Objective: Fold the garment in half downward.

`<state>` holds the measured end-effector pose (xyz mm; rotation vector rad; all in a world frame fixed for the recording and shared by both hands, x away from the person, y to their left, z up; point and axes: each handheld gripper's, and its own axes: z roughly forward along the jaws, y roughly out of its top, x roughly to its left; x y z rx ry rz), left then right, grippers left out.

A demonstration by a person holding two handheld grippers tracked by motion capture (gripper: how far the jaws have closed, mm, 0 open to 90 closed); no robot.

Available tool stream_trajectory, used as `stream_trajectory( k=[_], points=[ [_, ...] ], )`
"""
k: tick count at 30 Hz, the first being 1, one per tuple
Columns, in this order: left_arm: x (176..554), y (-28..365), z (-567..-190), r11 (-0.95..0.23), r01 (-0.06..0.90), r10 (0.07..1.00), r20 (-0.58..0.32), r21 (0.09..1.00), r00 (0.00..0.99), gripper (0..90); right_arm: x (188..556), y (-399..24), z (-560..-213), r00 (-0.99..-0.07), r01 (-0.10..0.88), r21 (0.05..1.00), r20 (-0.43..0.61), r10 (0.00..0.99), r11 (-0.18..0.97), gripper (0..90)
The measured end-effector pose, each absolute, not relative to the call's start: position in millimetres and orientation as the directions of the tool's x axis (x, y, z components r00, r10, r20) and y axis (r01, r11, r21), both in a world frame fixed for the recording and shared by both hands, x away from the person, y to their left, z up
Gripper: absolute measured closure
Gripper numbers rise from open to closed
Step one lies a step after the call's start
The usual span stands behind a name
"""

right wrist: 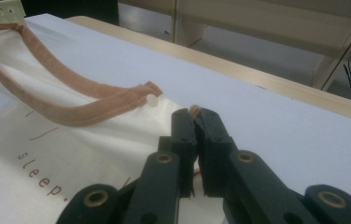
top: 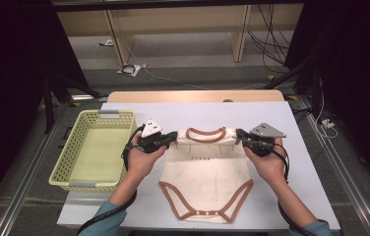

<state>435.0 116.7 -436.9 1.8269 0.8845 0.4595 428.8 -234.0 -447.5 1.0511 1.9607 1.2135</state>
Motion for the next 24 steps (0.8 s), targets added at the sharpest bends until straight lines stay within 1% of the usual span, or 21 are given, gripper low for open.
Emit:
stream_trajectory(
  k=[24],
  points=[
    [429.8, 118.5, -436.8, -0.234, 0.357, 0.744, -0.070, 0.904, 0.665, 87.7, 420.9, -235.0, -446.5, -0.518, 0.309, 0.911, -0.080, 0.852, 0.273, 86.1]
  ],
)
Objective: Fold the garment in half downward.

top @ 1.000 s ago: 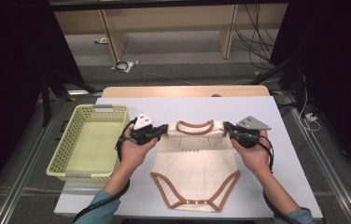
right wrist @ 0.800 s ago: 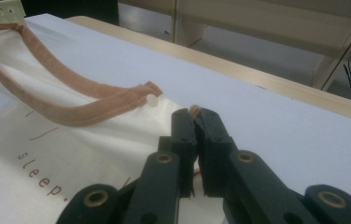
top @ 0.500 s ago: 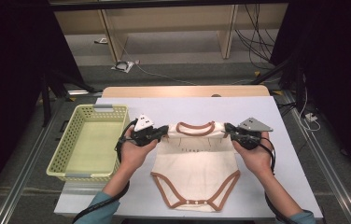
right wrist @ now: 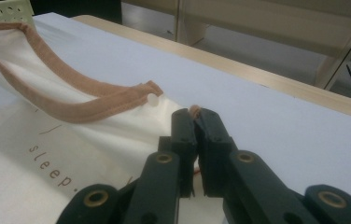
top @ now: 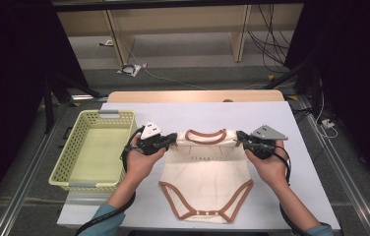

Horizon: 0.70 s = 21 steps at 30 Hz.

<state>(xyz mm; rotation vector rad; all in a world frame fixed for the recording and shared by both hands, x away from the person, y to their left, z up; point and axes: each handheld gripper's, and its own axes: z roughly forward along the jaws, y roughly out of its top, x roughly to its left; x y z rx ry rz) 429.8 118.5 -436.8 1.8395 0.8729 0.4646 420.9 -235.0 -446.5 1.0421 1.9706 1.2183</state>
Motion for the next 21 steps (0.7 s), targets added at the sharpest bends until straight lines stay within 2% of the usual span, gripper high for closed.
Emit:
stream_trajectory(
  k=[21],
  points=[
    [427.6, 120.5, -436.8, -0.237, 0.357, 0.745, -0.067, 0.903, 0.663, 87.7, 412.5, -232.3, -447.5, -0.532, 0.306, 0.908, -0.088, 0.842, 0.288, 86.1]
  ],
)
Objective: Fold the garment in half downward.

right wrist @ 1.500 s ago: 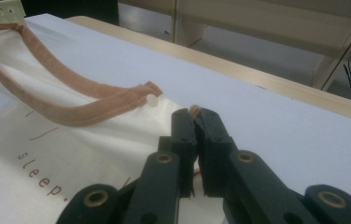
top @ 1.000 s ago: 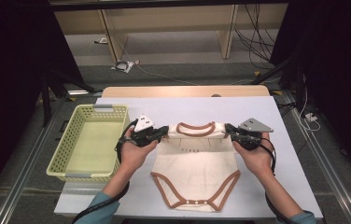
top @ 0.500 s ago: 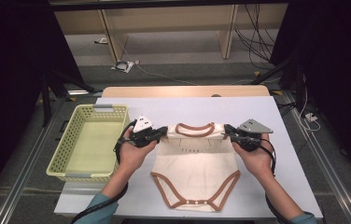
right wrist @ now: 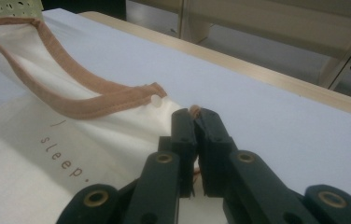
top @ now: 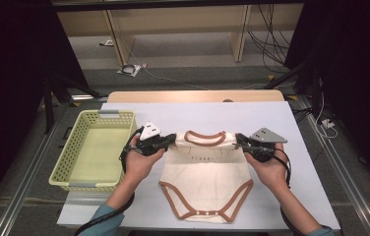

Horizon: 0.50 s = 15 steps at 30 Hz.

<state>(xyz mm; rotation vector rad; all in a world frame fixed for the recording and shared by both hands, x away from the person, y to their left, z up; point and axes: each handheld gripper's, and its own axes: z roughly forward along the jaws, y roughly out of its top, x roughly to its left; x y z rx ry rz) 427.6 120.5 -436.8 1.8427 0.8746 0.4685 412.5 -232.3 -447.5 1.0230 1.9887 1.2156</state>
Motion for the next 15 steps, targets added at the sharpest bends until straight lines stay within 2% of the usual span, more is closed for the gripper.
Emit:
stream_trajectory(
  k=[15],
  points=[
    [423.5, 121.1, -436.4, -0.242, 0.354, 0.742, -0.064, 0.903, 0.668, 87.7, 406.7, -232.0, -447.7, -0.538, 0.300, 0.907, -0.093, 0.838, 0.294, 86.1]
  ],
)
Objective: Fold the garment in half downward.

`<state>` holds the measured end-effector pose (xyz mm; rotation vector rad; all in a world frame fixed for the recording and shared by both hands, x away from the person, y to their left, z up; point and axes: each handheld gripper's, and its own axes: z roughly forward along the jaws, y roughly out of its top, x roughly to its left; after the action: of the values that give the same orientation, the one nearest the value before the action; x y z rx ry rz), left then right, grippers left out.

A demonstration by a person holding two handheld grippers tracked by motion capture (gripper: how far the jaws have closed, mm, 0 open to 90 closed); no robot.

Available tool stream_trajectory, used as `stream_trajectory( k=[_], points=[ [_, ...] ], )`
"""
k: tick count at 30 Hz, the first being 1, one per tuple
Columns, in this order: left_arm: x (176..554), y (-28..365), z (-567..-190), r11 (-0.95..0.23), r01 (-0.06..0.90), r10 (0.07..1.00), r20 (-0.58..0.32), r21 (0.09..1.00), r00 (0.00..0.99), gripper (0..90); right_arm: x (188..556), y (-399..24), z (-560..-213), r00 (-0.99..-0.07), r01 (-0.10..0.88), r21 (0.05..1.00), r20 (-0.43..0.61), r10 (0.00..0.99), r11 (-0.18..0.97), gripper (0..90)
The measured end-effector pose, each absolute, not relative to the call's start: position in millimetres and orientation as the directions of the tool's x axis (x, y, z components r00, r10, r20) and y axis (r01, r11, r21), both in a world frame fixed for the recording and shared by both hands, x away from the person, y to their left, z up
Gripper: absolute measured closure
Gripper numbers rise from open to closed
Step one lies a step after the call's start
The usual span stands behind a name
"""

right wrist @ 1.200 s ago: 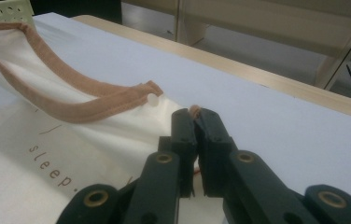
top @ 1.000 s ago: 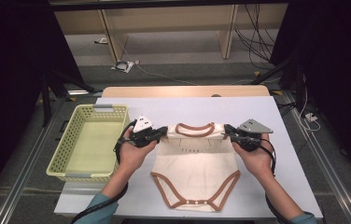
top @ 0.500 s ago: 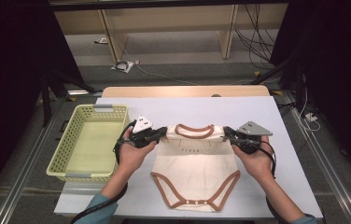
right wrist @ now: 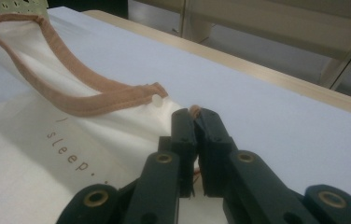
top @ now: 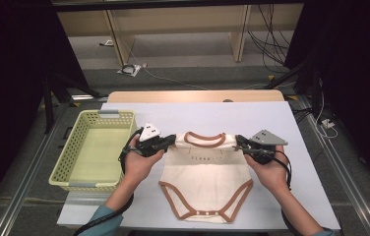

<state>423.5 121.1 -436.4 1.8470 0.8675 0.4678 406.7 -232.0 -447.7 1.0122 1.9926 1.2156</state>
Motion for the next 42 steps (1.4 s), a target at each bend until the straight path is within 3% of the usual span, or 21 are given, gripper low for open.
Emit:
stream_trajectory(
  k=[42],
  points=[
    [411.7, 121.8, -435.1, -0.266, 0.344, 0.729, -0.045, 0.900, 0.683, 87.6, 395.4, -233.2, -446.8, -0.549, 0.290, 0.908, -0.100, 0.830, 0.301, 86.1]
  ],
)
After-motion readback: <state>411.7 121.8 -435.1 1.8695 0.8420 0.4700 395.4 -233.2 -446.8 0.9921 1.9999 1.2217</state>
